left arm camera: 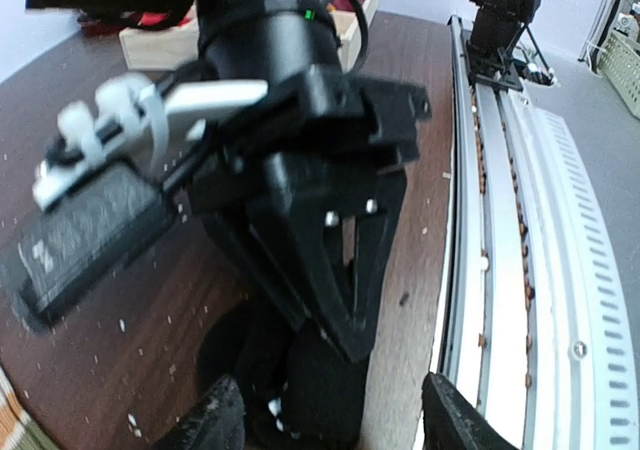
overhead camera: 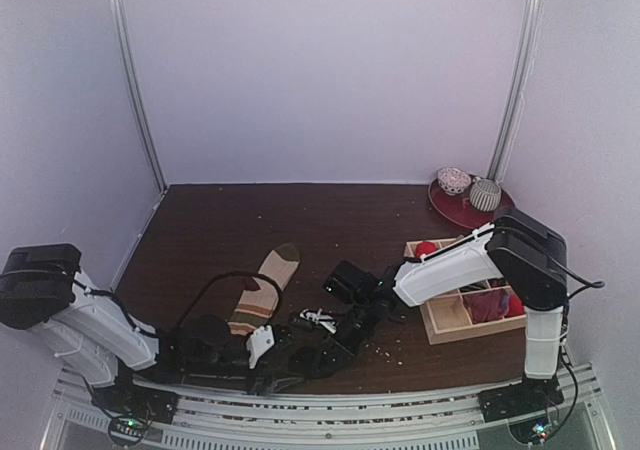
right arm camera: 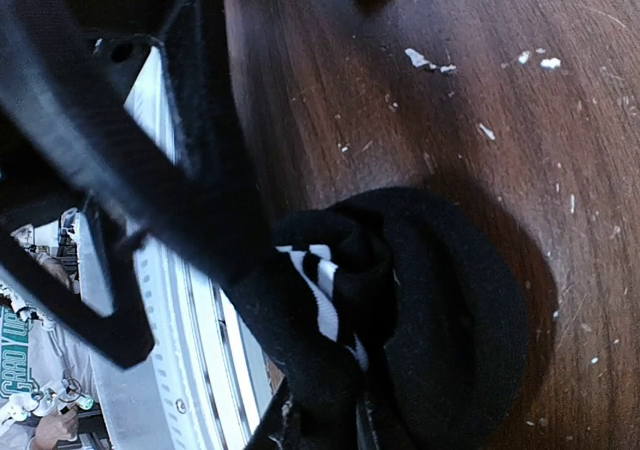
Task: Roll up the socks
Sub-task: Roll the sock at the center of the board.
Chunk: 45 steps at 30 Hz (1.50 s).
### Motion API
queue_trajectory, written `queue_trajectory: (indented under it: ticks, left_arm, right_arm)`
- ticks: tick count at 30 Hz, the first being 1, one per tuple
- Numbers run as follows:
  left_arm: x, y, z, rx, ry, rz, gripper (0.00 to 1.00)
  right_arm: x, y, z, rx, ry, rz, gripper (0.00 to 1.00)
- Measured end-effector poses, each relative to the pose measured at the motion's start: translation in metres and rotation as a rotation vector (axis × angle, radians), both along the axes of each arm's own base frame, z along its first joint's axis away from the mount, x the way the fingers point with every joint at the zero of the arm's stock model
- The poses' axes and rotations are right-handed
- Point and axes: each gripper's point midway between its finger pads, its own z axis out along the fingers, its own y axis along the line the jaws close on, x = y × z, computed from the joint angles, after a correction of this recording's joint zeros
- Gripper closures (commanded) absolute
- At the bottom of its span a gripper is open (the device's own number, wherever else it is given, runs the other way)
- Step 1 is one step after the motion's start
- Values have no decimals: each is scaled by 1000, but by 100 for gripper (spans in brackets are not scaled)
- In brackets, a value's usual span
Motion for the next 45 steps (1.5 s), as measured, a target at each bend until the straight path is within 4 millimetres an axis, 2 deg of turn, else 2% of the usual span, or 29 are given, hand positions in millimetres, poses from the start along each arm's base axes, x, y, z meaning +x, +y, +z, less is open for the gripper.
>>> queue_trajectory:
  ticks: [3,7,9,13,15,16,18,20,24,28,34,39,45]
  left_arm:
    - [2,-6,5,-16,-17,-6,41]
    - [1,-14,-2,1,-15,-27,45]
    - [1,-19,-6,15,-9,-35,50]
    - [1,-26,-11,36,1,-48,67]
    - [2,-31,-15,55,8,-50,69]
    - [3,-32,-16,60,10,-50,68]
    - [3,-34,-17,69,14,-49,57]
    - [3,-33,-20,78,23,-46,52]
    - [2,-21,-24,91,40,-23,42]
    - [3,-3,-21,89,37,18,42]
    - [8,-1,-21,95,27,48,48]
    - [8,-8,-34,131,40,37,63]
    - [6,-14,-35,136,41,7,89]
  right_arm:
    - [0,0,0,0,0,0,85]
    - [0,0,0,-1,1,-1,85]
    - [0,0,0,-1,1,-2,85]
    - [0,0,0,1,1,-3,85]
    - [0,0,0,4,-1,-3,85]
    - [0,0,0,4,-1,-3,85]
    - [0,0,0,4,-1,-3,85]
    - [0,0,0,5,-2,-3,85]
    - [0,0,0,7,-3,-3,85]
    - [0,-1,0,8,-4,-3,85]
    - [0,-1,-1,10,-4,-4,85]
    - [0,-1,-1,9,-3,-6,85]
    - [0,-1,-1,9,-2,-7,85]
